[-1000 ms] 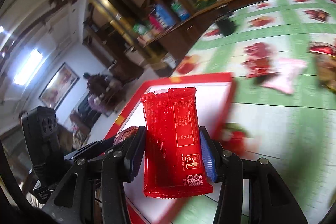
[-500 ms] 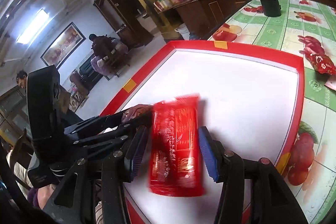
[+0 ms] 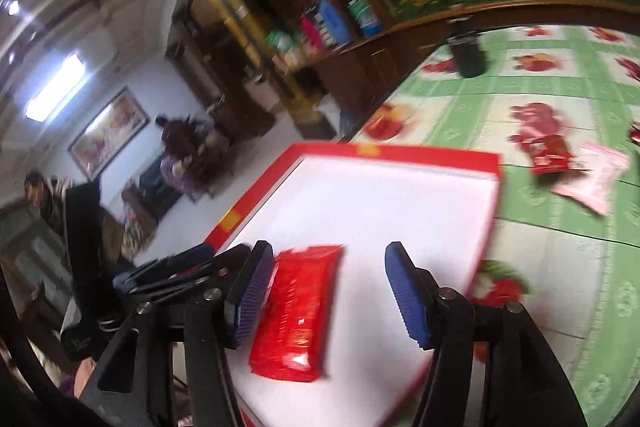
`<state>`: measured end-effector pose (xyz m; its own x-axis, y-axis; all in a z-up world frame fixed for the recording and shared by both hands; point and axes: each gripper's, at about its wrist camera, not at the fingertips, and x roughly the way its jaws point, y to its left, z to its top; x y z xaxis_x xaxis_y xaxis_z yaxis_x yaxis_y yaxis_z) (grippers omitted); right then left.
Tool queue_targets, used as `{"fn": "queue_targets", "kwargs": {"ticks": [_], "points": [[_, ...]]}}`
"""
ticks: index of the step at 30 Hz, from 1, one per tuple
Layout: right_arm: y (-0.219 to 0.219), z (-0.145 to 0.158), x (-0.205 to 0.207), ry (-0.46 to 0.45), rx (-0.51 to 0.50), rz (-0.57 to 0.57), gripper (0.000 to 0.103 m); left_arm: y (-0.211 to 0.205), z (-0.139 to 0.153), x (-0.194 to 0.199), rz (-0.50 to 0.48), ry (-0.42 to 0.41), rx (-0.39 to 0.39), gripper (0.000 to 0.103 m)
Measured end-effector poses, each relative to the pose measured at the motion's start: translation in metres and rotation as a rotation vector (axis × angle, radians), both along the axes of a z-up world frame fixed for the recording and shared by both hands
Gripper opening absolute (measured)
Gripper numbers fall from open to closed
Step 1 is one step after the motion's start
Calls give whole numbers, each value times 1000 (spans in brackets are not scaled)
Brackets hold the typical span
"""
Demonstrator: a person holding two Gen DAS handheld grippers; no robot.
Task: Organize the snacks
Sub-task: 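Carry both packets over the red-bordered white tray and open both tools, then grasp the pink Lotso pouch with right tool while left grasps brown snack bag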
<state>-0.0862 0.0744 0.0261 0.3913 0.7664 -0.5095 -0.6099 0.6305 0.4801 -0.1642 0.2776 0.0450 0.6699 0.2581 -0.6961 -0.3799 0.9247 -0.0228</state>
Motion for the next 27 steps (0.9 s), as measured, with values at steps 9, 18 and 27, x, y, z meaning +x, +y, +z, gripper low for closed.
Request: {"fn": "queue_targets", "kwargs": {"ticks": [9, 18, 27], "points": [[-112, 5, 27, -9, -1, -235, 66, -62, 14, 22, -175, 11, 35, 77], [-271, 10, 40, -55, -87, -585, 79, -152, 30, 68, -402, 40, 16, 77], [-306, -7, 66, 20, -238, -590, 83, -236, 43, 144, -504, 59, 7, 77]]}}
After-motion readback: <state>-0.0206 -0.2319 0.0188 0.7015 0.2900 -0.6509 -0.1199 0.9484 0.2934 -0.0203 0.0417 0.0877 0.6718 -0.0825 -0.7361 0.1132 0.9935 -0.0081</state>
